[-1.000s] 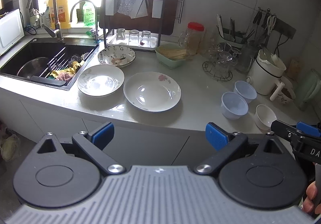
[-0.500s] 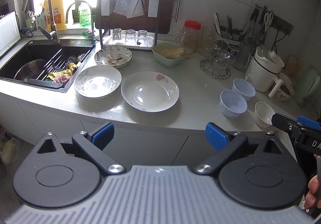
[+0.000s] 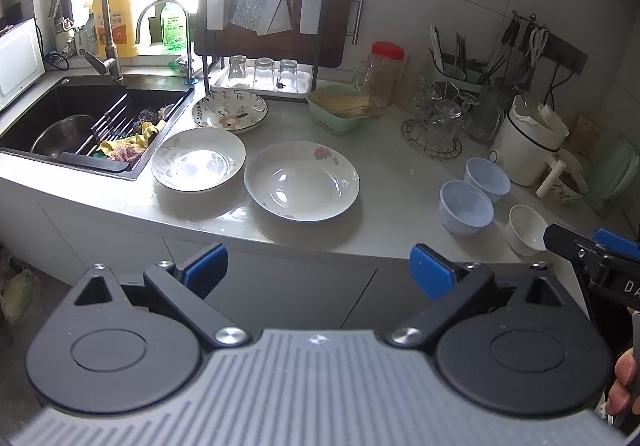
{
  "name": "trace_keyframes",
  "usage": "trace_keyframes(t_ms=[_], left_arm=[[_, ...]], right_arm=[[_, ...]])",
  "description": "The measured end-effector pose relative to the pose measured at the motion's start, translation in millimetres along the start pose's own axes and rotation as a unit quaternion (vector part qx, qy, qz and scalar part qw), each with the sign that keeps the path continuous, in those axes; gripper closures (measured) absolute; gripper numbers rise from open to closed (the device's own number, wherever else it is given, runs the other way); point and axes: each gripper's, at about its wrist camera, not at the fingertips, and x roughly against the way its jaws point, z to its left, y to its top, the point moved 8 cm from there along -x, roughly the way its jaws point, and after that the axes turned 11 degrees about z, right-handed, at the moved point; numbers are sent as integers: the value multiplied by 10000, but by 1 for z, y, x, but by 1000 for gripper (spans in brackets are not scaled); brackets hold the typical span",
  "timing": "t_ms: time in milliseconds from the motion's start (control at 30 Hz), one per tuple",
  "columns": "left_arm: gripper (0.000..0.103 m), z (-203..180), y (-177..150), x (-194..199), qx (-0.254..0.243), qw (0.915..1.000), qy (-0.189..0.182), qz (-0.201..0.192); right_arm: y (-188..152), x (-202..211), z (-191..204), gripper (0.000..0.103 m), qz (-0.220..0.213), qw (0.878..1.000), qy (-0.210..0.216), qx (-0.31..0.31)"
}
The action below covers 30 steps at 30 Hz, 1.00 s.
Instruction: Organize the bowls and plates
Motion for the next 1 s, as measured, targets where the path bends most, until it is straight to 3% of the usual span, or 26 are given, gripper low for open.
trace_keyframes(t_ms=[633,1000], left_arm=[[4,-5,-9,5,16,10000,-9,-48],[4,-23,-8,-6,-106,9995,-260,168]], right_arm=[[-9,6,-1,0,-13,10000,71,-1],[-12,8,-11,0,31,9999,102,-135]])
